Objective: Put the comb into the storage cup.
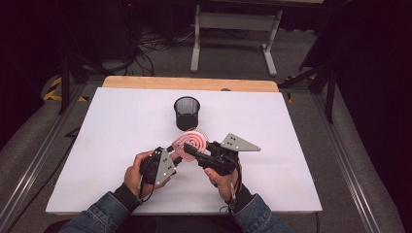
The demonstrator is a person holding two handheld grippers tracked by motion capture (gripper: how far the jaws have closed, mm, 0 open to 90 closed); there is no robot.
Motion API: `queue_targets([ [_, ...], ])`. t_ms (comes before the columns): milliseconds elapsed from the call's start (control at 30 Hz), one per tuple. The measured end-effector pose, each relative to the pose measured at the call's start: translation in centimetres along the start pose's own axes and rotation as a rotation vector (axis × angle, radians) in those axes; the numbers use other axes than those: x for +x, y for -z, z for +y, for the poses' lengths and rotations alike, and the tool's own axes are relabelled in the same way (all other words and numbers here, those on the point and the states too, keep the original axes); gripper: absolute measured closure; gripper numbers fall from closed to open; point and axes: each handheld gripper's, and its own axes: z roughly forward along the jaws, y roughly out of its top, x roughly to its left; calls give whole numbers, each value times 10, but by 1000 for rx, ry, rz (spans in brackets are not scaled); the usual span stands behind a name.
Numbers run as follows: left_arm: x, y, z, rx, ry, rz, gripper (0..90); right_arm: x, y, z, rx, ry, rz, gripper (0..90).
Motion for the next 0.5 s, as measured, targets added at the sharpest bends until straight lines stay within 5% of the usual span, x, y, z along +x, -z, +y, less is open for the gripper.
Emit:
queue_targets([
  [333, 0, -1, -2, 2, 19, -43, 521, 0, 3, 3, -4, 43, -17, 627],
  [500, 1, 0, -2, -16, 52, -51, 365, -1, 5, 4, -7, 51, -26, 629],
])
